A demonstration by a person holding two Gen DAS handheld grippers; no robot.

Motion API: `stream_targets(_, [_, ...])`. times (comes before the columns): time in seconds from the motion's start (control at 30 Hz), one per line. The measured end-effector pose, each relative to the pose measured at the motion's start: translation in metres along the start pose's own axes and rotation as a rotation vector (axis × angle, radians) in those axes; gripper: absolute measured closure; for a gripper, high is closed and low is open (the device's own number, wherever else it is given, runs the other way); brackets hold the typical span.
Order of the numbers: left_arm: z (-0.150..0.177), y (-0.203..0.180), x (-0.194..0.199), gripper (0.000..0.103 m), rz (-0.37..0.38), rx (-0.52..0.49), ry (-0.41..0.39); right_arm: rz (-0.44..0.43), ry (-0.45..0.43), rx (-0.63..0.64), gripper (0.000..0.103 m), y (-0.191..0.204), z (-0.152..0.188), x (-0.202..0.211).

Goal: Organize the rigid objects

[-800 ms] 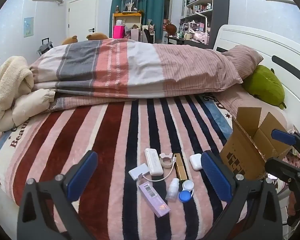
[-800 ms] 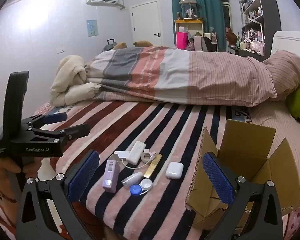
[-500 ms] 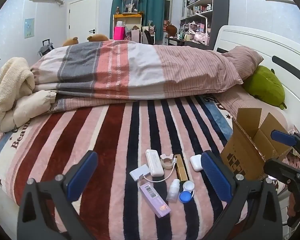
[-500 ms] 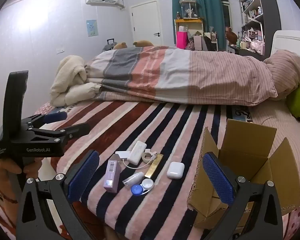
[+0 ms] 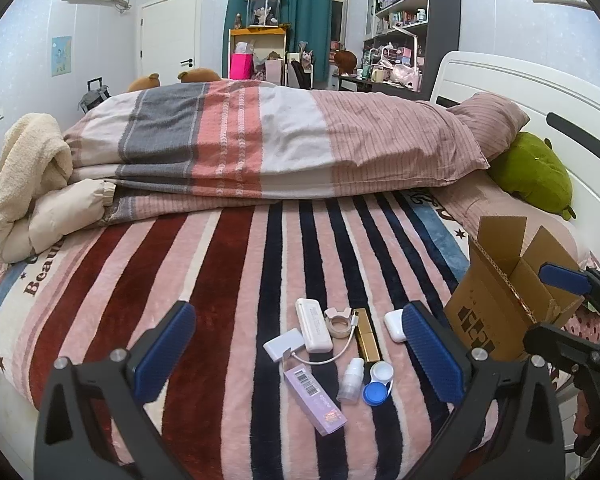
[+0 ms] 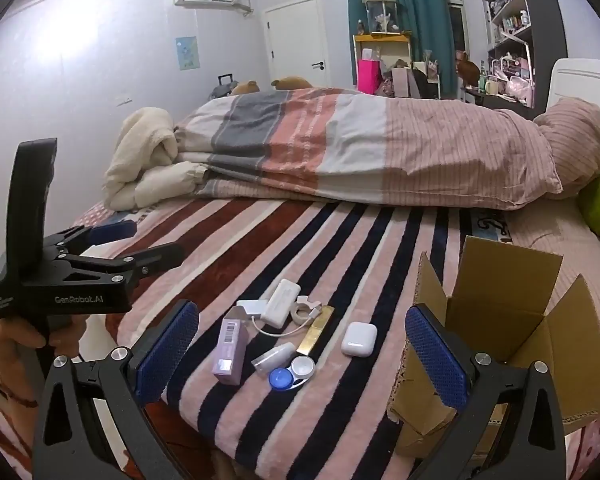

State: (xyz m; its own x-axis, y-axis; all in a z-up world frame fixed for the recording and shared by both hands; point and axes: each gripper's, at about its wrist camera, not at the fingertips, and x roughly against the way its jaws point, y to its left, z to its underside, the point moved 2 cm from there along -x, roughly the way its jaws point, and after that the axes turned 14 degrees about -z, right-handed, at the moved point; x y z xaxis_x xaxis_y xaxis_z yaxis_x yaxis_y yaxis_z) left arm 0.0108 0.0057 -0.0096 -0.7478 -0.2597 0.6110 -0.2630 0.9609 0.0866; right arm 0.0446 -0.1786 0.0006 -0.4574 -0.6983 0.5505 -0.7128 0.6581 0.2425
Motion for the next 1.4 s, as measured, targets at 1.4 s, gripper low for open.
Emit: stream_targets(1.4, [0.003,0.004,-0.004,0.001,-0.009,0.000,0.001,-0.022,-0.006,0.002,0.000,0.005,-0.006,-0.008])
